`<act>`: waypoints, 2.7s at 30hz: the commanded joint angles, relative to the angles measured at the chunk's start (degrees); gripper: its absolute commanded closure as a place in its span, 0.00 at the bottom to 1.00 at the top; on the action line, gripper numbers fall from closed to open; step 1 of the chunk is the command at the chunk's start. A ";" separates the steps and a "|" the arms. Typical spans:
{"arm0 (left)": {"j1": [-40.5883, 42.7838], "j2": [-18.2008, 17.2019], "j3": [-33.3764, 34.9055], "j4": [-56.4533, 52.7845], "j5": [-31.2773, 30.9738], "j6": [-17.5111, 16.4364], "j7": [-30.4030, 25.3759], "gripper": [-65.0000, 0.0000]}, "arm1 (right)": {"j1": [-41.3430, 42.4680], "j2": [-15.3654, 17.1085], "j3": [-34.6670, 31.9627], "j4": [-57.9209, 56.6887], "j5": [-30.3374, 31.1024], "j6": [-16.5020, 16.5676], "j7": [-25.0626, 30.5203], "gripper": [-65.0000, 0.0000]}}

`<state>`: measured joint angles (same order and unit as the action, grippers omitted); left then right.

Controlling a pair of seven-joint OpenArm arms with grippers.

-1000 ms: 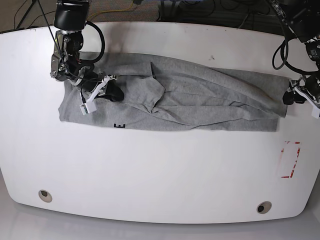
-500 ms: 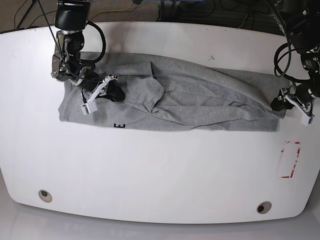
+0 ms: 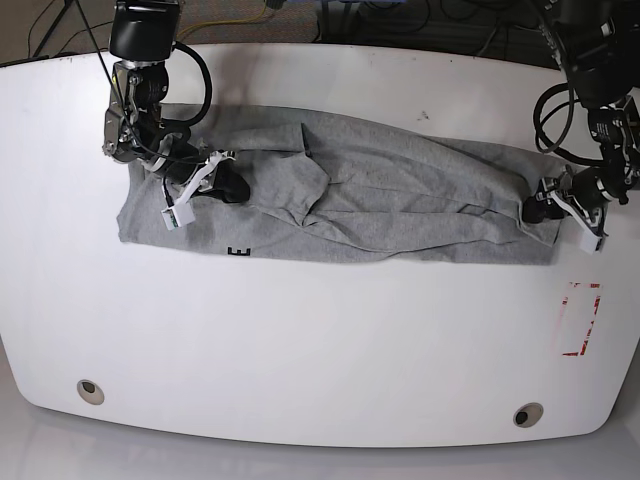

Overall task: Layout the t-shirt on the table in an organized manner, then fold the t-shirt properly
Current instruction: 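Grasp the shirt's end with the left gripper and fold it toward the right gripper, then push the folded end inward with the left gripper and release it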

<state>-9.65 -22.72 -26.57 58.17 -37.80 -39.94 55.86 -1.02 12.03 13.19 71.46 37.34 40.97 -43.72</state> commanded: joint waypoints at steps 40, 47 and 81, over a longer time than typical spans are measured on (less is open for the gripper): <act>10.05 3.60 8.85 46.75 0.04 -0.06 10.91 0.91 | -0.43 0.14 -0.14 -0.30 -4.42 -0.97 -4.67 0.92; 8.20 8.00 9.47 50.18 -0.04 -0.06 16.28 0.91 | -0.43 -0.12 -0.22 -0.30 -4.51 -0.97 -4.67 0.92; 2.13 19.78 25.73 50.18 6.81 -0.06 19.62 0.91 | -0.52 -0.21 -0.14 -0.30 -4.51 -0.97 -4.67 0.92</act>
<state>-6.24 -3.07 -0.95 107.37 -30.20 -39.94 76.71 -1.02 11.57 13.30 71.46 37.32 40.97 -43.70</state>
